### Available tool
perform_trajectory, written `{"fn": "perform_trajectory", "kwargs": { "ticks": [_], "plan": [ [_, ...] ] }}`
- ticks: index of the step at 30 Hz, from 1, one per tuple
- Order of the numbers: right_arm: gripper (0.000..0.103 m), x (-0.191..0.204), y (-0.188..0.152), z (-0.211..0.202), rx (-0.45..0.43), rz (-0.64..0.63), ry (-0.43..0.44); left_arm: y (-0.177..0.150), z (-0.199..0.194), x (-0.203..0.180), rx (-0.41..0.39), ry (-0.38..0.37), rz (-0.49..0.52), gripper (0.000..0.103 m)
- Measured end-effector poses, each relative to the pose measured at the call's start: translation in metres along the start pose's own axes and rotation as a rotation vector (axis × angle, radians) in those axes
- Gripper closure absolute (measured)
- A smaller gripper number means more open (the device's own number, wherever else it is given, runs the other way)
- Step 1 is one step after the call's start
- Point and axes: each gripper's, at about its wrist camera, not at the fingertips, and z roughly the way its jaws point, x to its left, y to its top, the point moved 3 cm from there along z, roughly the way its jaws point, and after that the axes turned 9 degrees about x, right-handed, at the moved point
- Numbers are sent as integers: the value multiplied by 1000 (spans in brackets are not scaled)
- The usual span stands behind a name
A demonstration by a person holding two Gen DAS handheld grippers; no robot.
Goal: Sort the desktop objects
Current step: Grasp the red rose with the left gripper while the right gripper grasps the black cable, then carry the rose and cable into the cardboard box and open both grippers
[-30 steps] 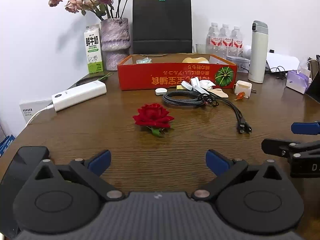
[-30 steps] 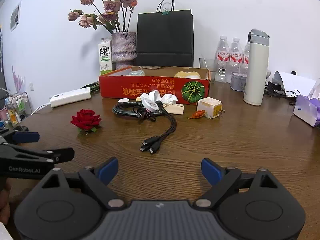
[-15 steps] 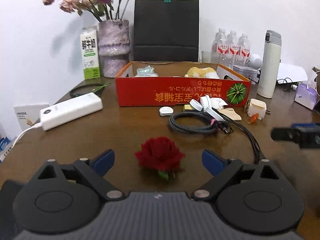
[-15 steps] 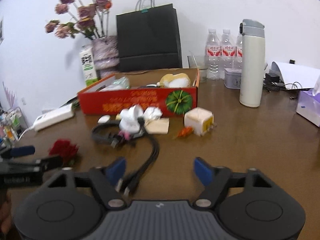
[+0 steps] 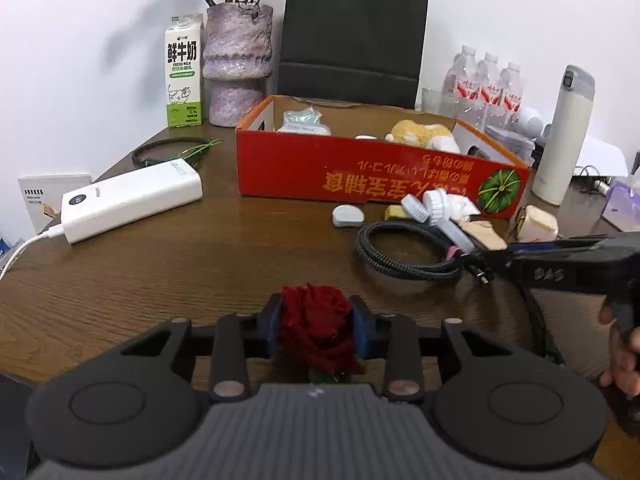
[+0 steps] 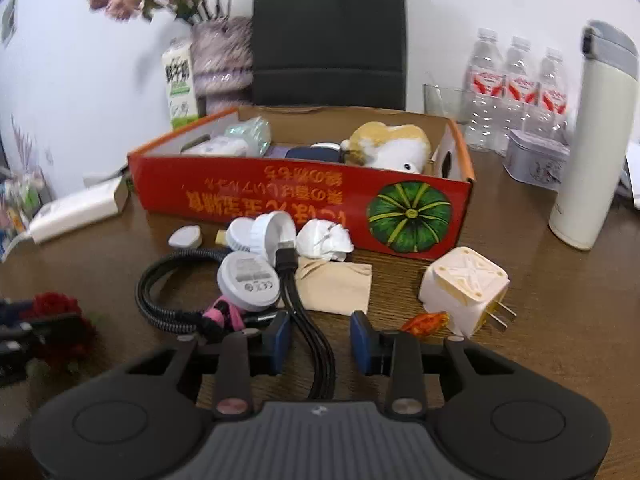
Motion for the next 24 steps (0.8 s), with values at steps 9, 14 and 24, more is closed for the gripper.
{"fn": "perform_trajectory", "kwargs": {
  "ticks": [9, 14, 24],
  "plan": [
    [100, 12, -12, -51, -99, -23, -38, -3, -49, -11, -66, -6, 28, 69],
    [102, 15, -33, -113, -174, -6, -25, -15, -72, -18, -68, -27, 32, 69],
    [102, 29, -74, -192, -253, -13, -23, -34, -117, -40, -106, -80, 68, 69]
  ]
}}
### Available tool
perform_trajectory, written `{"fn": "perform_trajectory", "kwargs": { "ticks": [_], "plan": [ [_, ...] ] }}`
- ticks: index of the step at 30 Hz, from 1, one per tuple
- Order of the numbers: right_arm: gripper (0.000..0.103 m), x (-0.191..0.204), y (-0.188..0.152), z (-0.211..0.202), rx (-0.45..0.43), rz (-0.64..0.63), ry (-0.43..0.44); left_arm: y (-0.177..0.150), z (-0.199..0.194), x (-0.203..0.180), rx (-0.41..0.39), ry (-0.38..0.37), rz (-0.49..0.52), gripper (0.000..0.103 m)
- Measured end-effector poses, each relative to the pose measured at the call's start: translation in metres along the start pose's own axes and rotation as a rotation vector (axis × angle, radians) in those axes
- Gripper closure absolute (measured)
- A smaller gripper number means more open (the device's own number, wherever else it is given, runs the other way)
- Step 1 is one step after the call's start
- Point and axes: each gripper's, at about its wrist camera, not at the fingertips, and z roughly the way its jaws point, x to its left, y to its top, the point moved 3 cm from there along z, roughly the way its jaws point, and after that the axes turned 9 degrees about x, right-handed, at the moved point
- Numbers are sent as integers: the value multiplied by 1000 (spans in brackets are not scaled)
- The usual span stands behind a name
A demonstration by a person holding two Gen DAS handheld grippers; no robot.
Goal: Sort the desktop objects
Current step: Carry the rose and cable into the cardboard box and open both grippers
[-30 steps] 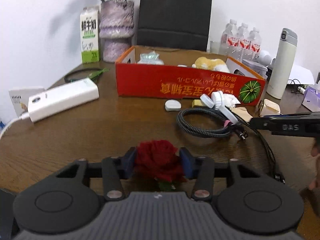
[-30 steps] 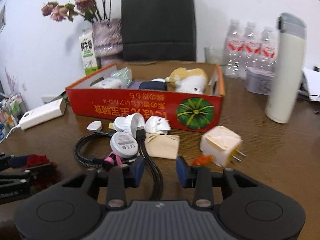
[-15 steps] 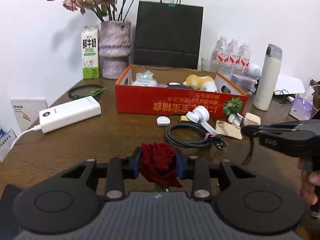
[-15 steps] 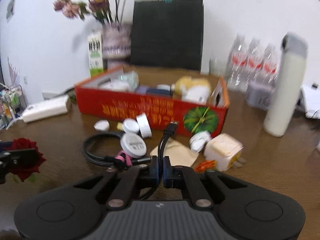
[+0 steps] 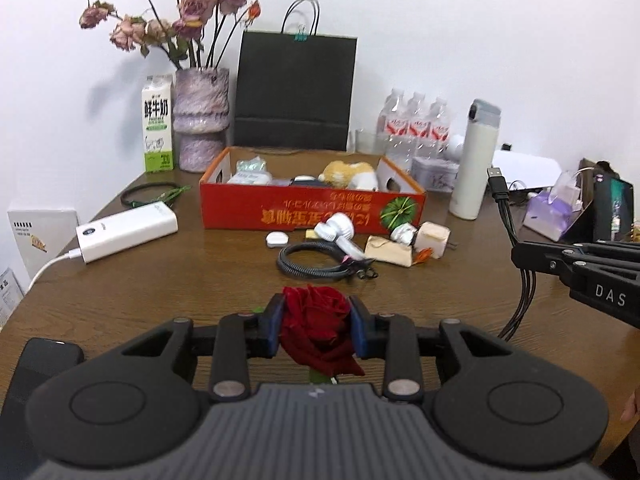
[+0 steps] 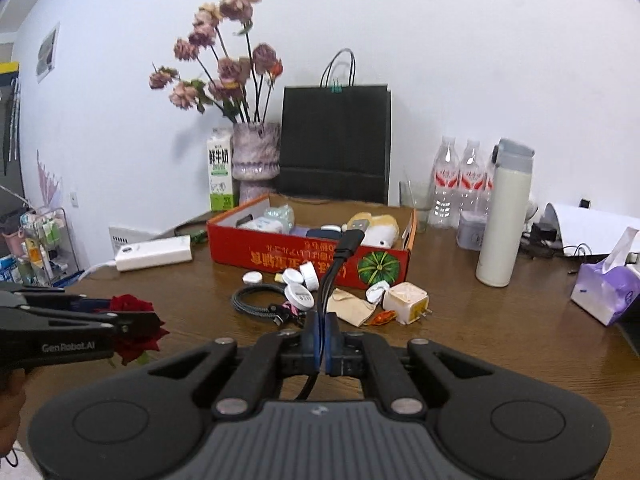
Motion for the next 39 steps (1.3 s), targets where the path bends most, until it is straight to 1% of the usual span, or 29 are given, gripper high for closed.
{"fn": "perform_trajectory", "kwargs": {
  "ticks": [3, 4, 6, 7, 9, 10, 12, 13, 14, 15, 17, 18, 20, 21, 23, 25, 28, 30, 31, 33, 34, 35, 36, 37, 39],
  "plan": [
    [102, 0, 3, -11, -27, 8, 8, 6, -8, 0, -20, -6, 10, 70],
    [102, 0, 6, -13, -35, 5, 7, 13, -8, 2, -20, -30, 8, 70],
    [102, -3, 16, -14, -52, 6, 5, 34, -7, 9, -26, -71, 5, 70],
    [102, -5, 25, -14, -63, 2, 8, 51, -4, 14, -35, -80, 7, 70],
    [102, -10, 49, -10, -102, -12, 2, 84, 3, 23, -45, -93, 3, 70],
    [102, -13, 63, -6, -120, -18, -5, 107, 10, 28, -53, -96, 5, 70],
    [102, -22, 95, 5, -145, -18, -13, 142, 26, 30, -58, -106, 46, 69],
    [102, -27, 113, 15, -145, -25, -15, 159, 38, 31, -58, -90, 66, 69],
    [102, -32, 131, 27, -146, -30, -22, 176, 54, 31, -44, -63, 84, 69],
    [102, -35, 145, 36, -148, -38, -31, 190, 71, 31, -25, -54, 109, 69],
    [102, -41, 176, 65, -129, -76, -43, 213, 106, 34, -2, -30, 117, 69],
    [102, -42, 189, 81, -116, -94, -48, 221, 122, 37, 16, -20, 124, 69],
    [102, -43, 212, 123, -56, -157, -47, 235, 164, 43, 71, -13, 112, 69],
    [102, -43, 219, 143, -16, -186, -43, 238, 183, 47, 96, -11, 97, 70],
    [102, -42, 228, 190, 93, -250, -14, 240, 224, 54, 158, -15, 76, 70],
    [102, -44, 230, 239, 204, -294, 24, 238, 259, 60, 202, -12, 60, 70],
    [102, -45, 226, 299, 316, -307, 68, 235, 299, 66, 247, -28, 33, 70],
    [102, -41, 221, 333, 365, -305, 86, 236, 318, 64, 255, -26, 44, 70],
    [102, -38, 217, 350, 384, -311, 75, 236, 329, 64, 253, -12, 55, 70],
    [102, -32, 209, 377, 401, -344, 29, 238, 339, 62, 243, 5, 84, 69],
    [102, -30, 205, 389, 413, -346, 17, 241, 342, 62, 220, 4, 94, 68],
    [101, -28, 202, 397, 420, -345, 18, 243, 345, 63, 194, 1, 103, 66],
    [102, -27, 199, 404, 427, -344, 42, 245, 348, 63, 189, 6, 106, 66],
    [101, -26, 194, 406, 420, -347, 45, 246, 351, 64, 192, 6, 98, 65],
    [100, -24, 188, 409, 409, -364, 17, 244, 359, 65, 227, 14, 75, 64]
  ]
}}
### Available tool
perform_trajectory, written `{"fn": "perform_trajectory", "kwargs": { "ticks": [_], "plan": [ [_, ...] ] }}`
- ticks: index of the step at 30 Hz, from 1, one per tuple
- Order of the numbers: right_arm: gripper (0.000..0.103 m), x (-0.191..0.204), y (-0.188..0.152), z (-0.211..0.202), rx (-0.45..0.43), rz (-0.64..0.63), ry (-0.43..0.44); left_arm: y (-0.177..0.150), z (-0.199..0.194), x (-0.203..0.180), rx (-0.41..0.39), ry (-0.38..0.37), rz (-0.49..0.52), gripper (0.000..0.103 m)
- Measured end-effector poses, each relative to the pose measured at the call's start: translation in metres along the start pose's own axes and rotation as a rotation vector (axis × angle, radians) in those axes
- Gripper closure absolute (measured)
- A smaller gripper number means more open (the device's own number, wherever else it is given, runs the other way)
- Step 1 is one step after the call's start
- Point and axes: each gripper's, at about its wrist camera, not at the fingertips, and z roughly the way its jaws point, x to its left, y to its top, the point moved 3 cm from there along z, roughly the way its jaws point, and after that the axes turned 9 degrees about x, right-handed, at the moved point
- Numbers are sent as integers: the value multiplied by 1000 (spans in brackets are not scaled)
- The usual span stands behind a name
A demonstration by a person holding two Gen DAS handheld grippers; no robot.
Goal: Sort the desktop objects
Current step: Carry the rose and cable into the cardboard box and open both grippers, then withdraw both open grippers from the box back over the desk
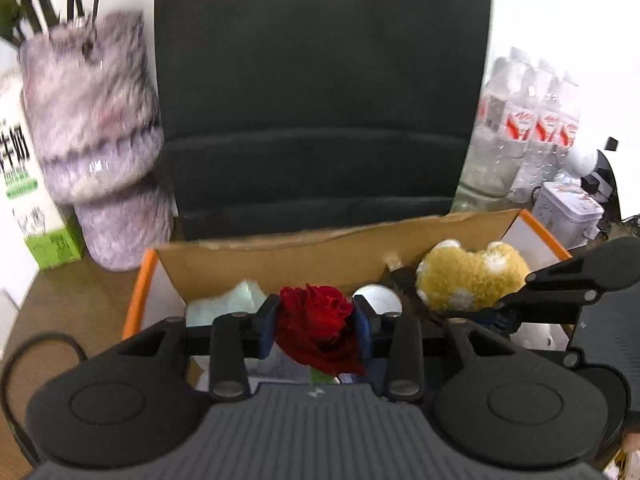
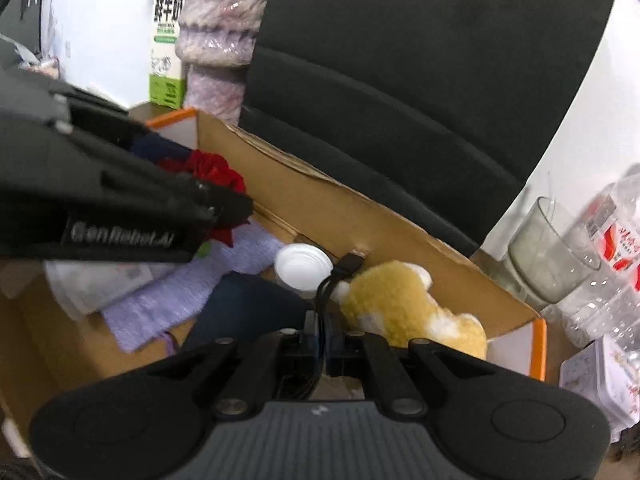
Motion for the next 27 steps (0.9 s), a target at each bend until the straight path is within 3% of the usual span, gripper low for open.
{"fn": "perform_trajectory", "kwargs": {
  "ticks": [3, 5, 7, 11, 13, 15, 16, 17, 23, 26, 27],
  "plan": [
    [99, -15, -2, 4, 29, 76, 39, 1, 8, 3, 70, 24, -23, 64],
    [91, -28, -3, 9, 71, 141, 37, -3, 12, 6, 127, 3, -55, 63],
    [88, -31, -5, 10, 78, 158, 29, -6, 13, 6, 166, -25, -64, 56],
    [87, -32, -5, 5, 47, 150, 44, -8, 8, 8, 178, -51, -120, 49],
    [82, -34, -5, -4, 44, 173, 41, -6, 0, 13, 149, -52, -152, 45],
    [61, -36, -4, -20, 14, 183, 21, -3, -19, 15, 91, -48, -157, 27],
    [44, -36, -5, -34, -12, 177, 15, -1, -27, 16, 72, -41, -157, 27],
    [39, -38, -5, -46, -33, 172, 9, 1, -39, 16, 55, -35, -155, 27],
    [36, -47, -11, -119, -96, 256, 21, 3, -111, 11, -21, 28, -143, 21],
    [27, -40, -31, -148, -136, 298, 16, -20, -142, -1, -35, 80, -126, 7],
    [26, -36, -43, -155, -148, 311, 16, -31, -150, -7, -40, 96, -120, 7]
  ]
}}
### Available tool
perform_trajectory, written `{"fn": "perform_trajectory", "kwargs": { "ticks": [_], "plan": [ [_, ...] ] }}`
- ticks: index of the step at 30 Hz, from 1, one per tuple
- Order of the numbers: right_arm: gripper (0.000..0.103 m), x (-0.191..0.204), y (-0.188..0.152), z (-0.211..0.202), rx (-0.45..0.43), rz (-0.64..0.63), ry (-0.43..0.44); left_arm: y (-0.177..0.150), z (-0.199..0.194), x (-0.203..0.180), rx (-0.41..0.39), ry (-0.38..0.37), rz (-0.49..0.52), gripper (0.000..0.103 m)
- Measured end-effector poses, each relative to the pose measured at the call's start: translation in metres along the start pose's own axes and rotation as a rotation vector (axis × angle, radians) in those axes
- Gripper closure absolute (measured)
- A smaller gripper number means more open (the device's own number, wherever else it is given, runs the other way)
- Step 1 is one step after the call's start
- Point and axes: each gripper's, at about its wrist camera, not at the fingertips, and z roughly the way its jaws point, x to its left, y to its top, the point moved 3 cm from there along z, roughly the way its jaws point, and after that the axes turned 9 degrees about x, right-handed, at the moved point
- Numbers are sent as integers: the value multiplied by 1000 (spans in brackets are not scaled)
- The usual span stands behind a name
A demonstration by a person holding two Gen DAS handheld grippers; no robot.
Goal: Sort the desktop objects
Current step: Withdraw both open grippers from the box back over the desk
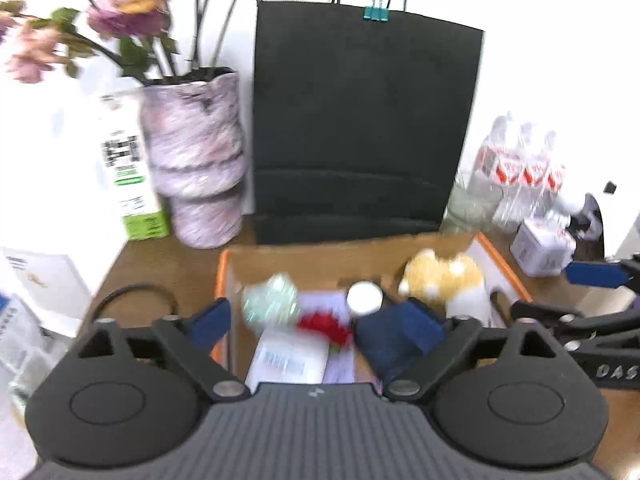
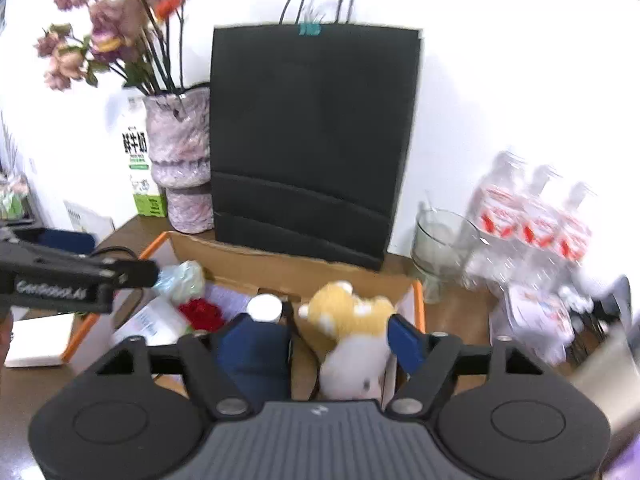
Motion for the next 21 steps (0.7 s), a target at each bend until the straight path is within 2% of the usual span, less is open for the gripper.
{"fn": "perform_trajectory", "kwargs": {
  "ticks": [4, 9, 13, 16, 19, 21],
  "plan": [
    [25, 6, -60, -28, -40, 78, 38, -65, -36, -9, -62, 4, -3, 0],
    [24, 22, -148, -49, -50, 135, 33, -152, -61, -16, -32, -20, -78, 0],
    [24, 34, -216, -64, -29, 177, 18, -213, -78, -23, -39, 4, -58, 0],
    [24, 43, -261, -81, -31, 151, -6, -260, -90, -28, -45, 16, -57, 0],
    [21, 47, -292, -98, -51, 156, -9, -298, -102, -32, -69, 17, -16, 0],
    [18, 52, -307, -107, -61, 148, 6, -310, -106, -34, -87, 28, -10, 0]
  ]
}}
